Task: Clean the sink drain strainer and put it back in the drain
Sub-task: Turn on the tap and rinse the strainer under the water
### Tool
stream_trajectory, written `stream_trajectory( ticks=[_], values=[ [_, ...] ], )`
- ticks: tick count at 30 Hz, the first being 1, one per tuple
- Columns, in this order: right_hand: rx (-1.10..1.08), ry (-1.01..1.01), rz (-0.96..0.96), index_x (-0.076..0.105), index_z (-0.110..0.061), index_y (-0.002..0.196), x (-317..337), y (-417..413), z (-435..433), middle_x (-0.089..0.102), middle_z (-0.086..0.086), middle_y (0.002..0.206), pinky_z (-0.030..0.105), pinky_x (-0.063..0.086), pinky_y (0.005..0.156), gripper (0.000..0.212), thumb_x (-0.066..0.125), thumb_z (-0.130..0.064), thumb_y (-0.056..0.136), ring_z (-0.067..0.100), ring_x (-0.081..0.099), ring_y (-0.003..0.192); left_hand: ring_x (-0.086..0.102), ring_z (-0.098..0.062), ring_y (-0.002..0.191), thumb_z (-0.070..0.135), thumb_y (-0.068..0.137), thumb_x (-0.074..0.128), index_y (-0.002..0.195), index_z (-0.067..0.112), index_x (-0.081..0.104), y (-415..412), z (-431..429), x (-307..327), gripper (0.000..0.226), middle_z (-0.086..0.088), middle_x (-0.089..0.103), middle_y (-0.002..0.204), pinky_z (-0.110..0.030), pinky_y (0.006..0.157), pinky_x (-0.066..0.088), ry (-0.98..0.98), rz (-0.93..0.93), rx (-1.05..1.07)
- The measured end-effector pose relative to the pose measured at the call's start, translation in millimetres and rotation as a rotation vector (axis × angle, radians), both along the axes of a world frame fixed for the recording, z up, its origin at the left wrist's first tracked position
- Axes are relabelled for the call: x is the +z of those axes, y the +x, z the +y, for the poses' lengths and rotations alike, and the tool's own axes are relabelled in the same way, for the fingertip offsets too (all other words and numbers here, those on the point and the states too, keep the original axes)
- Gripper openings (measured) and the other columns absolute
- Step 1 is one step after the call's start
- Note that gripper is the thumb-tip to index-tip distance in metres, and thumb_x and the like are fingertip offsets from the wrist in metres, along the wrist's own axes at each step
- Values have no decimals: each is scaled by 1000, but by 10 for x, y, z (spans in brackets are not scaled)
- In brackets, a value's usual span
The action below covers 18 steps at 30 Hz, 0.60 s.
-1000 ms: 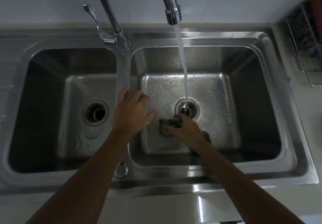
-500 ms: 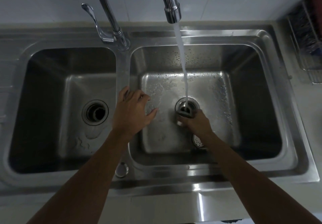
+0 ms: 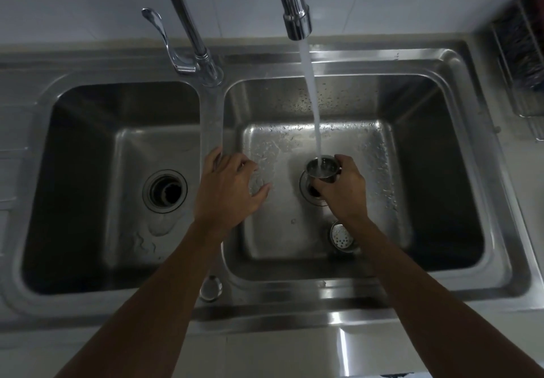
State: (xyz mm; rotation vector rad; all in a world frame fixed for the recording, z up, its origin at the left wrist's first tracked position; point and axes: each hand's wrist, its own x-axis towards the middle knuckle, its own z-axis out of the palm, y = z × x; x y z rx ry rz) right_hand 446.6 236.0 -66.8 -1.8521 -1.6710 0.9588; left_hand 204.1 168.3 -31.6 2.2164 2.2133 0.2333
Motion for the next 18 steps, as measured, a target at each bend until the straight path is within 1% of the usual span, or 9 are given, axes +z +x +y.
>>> stream_trajectory(
  ticks=[2,4,7,8,11,12,14,15,18],
  values=[
    [43,49,25,56,-12,134,41,-43,9,67,2,123,25,53,91,69,90,-21,75,13,62,109,66,-16,103,65,90,54,113,22,73,-6,-3,-11,53,4,67,110,-45,121,26,10,0,-5],
    [52,113,36,55,-11,136,95,-67,11,66,1,125,26,52,95,70,90,-19,75,12,60,112,66,-15,103,65,90,54,113,22,73,-13,-1,-22,52,4,67,110,-45,121,26,20,1,-5],
    [109,142,33,55,-13,138,139,-61,29,65,0,128,25,52,96,72,89,-19,75,12,59,114,66,-14,101,65,89,55,111,22,73,-14,0,-50,51,5,67,108,-43,121,26,41,-8,-5],
    [133,133,24,54,-14,139,143,-51,30,64,0,129,23,52,96,73,89,-20,75,12,59,115,66,-14,100,65,89,56,111,22,73,-10,0,-59,51,5,67,107,-43,121,26,49,-13,-4],
    [74,158,23,55,-16,136,145,0,53,67,-4,125,2,43,88,72,91,-22,74,4,59,108,66,-15,99,64,88,58,109,22,73,-6,4,-75,49,5,67,105,-43,120,26,68,-23,-1],
    [73,152,21,55,-16,136,150,11,59,67,-4,124,1,41,86,72,91,-23,74,3,58,108,66,-15,99,64,88,57,109,22,73,-10,3,-78,50,5,67,105,-43,121,26,69,-24,-3],
    [120,134,-6,55,-15,137,148,27,57,66,-3,126,3,39,88,74,92,-24,73,7,59,111,66,-15,100,65,88,56,110,22,73,-14,0,-81,51,5,67,106,-43,121,25,66,-24,-8],
    [119,136,-10,55,-15,137,145,32,57,66,-4,125,2,38,87,74,92,-26,73,7,60,111,66,-15,100,65,88,56,110,22,73,-13,1,-76,51,5,67,106,-43,121,25,64,-25,-7],
    [51,100,43,55,-16,134,161,14,86,64,-12,115,-5,40,76,73,92,-34,74,2,61,100,66,-16,101,65,89,54,111,22,73,-8,0,-55,52,4,67,106,-44,121,26,47,-22,-5]
  ],
)
